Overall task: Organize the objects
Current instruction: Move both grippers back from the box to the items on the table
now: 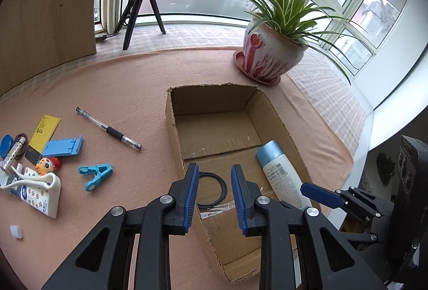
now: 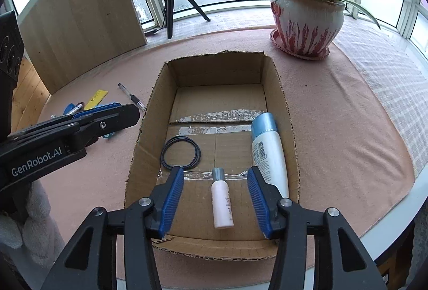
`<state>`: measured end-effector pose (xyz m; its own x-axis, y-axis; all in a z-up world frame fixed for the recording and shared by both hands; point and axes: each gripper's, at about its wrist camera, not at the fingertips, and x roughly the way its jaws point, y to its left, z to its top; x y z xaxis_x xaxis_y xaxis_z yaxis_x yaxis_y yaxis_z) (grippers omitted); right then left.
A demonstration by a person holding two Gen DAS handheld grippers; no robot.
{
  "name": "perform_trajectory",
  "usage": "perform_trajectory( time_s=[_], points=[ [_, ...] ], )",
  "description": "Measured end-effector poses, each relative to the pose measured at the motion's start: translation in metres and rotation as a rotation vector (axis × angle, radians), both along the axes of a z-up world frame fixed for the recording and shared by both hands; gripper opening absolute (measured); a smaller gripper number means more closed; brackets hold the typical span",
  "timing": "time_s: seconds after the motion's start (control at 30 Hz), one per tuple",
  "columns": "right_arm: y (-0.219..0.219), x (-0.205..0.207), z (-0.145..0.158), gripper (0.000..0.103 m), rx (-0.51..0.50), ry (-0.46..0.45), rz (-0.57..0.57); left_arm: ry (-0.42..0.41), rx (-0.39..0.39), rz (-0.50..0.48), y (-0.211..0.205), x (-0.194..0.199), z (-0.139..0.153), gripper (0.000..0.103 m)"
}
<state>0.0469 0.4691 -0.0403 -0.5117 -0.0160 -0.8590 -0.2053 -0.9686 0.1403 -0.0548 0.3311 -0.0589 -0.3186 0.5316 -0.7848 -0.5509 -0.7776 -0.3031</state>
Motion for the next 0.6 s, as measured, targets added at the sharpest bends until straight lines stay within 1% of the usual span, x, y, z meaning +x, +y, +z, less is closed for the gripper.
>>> perform_trajectory(
  time_s=[0.17, 0.3, 0.43, 0.6],
  points=[
    [-0.003, -0.004, -0.002, 0.046, -0.010, -0.001, 0.010, -0.003, -0.016, 0.043, -0.018, 0.001, -0.002, 0.027],
    [-0.012, -0.009, 0.001, 0.046, -0.028, 0.016, 0.039, -0.012, -0.034, 0.102, -0.045, 0.002, -0.006, 0.027],
    [-0.025, -0.020, 0.004, 0.046, -0.050, 0.027, 0.102, -0.016, -0.059, 0.187, -0.080, 0.003, -0.009, 0.027],
    [-0.052, -0.040, 0.006, 0.046, -0.068, 0.028, 0.206, -0.045, -0.075, 0.310, -0.137, 0.006, -0.015, 0.027]
  ],
)
